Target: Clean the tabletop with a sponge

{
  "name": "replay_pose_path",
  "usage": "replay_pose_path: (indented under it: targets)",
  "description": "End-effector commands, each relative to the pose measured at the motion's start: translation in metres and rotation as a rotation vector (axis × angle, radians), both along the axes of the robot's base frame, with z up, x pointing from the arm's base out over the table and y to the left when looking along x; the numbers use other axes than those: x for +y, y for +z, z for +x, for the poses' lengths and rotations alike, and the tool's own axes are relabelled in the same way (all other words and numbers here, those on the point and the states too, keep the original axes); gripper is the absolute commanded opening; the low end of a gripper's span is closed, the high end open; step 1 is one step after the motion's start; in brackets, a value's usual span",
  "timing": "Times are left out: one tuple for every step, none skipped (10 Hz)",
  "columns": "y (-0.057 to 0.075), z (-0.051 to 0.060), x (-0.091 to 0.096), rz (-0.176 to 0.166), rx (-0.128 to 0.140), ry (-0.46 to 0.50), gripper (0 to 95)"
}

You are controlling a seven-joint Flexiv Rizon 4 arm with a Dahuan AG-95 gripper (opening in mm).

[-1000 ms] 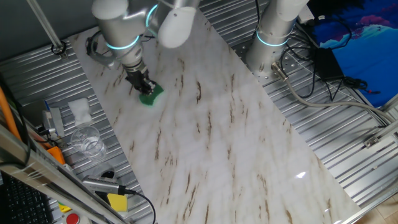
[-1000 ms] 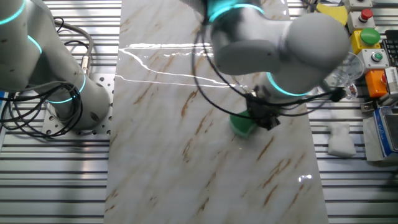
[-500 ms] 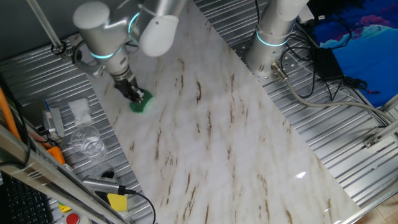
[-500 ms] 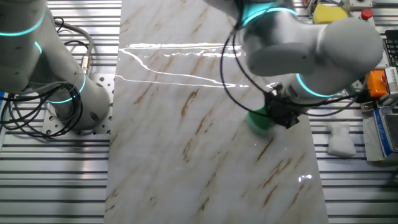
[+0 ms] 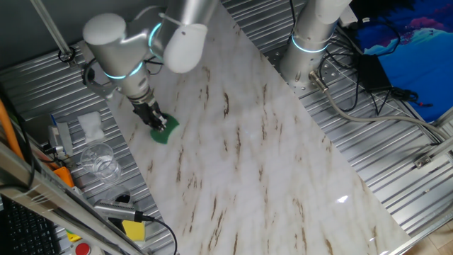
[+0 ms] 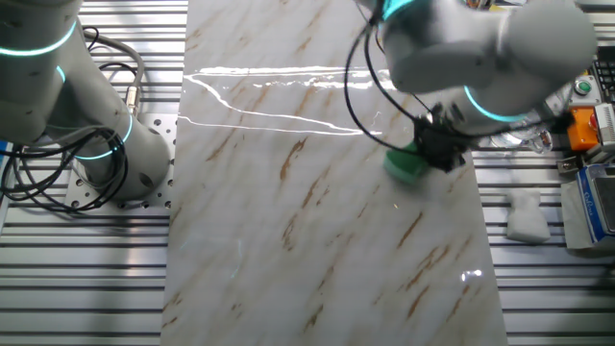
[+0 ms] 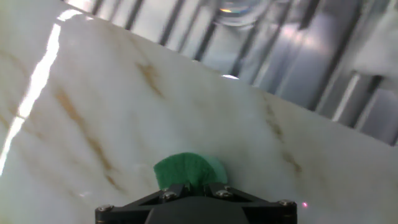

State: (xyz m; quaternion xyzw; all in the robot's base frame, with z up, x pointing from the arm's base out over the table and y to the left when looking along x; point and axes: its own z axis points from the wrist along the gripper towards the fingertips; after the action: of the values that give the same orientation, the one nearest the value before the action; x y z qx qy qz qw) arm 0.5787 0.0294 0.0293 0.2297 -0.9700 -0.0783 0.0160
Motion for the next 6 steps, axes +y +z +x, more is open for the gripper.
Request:
replay_pose_path:
  targets:
    - [-0.002,-0.005,0.028,0.012,-0.002,-0.056,0.0]
    - [0.000,-0.008,0.040,0.007,-0.001,-0.077,0.0]
    - [0.003,-0.012,0.045,0.004,0.002,-0.084,0.0]
    - [0.004,-0.015,0.046,0.004,0.004,-0.088,0.0]
    - [0.006,-0.020,0.046,0.006,0.006,-0.096,0.0]
    - [0.004,-0.024,0.045,0.005,0.003,-0.098,0.0]
